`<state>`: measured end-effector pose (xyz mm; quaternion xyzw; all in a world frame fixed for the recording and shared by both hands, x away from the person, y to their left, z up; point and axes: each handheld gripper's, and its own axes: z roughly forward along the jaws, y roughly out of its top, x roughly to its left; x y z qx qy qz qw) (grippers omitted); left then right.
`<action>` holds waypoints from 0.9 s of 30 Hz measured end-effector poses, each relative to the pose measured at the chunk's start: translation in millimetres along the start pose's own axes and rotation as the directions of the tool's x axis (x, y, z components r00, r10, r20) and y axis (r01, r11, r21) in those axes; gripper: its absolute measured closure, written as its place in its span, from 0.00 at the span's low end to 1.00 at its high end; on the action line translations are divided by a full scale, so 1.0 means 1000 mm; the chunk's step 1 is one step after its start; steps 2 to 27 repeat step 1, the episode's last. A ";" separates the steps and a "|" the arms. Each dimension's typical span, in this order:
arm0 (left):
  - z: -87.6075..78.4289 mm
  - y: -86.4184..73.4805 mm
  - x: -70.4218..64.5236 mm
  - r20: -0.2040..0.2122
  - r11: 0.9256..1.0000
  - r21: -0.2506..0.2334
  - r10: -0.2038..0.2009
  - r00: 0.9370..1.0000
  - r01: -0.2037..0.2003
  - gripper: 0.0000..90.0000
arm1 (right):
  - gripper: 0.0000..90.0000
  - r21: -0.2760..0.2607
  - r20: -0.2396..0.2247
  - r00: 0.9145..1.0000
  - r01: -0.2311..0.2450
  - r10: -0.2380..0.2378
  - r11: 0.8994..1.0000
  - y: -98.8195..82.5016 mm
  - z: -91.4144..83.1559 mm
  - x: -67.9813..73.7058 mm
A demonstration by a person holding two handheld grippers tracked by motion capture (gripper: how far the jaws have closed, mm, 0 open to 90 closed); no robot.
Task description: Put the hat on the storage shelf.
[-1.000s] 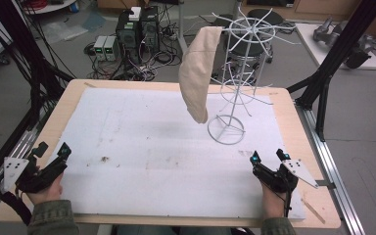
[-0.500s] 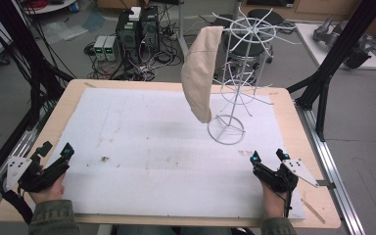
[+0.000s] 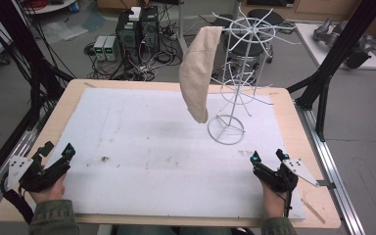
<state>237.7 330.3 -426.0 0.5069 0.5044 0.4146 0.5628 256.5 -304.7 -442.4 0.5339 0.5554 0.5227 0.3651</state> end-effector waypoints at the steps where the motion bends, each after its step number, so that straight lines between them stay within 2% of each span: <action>1: 0.000 0.000 0.000 0.000 1.000 0.000 0.000 1.000 0.000 0.33 | 0.13 0.000 0.001 1.000 0.000 0.000 1.000 0.000 0.000 0.000; 27: 0.000 0.000 0.000 0.000 1.000 0.000 0.000 1.000 0.000 0.33 | 0.13 0.000 0.001 1.000 0.000 0.000 1.000 0.000 0.000 0.000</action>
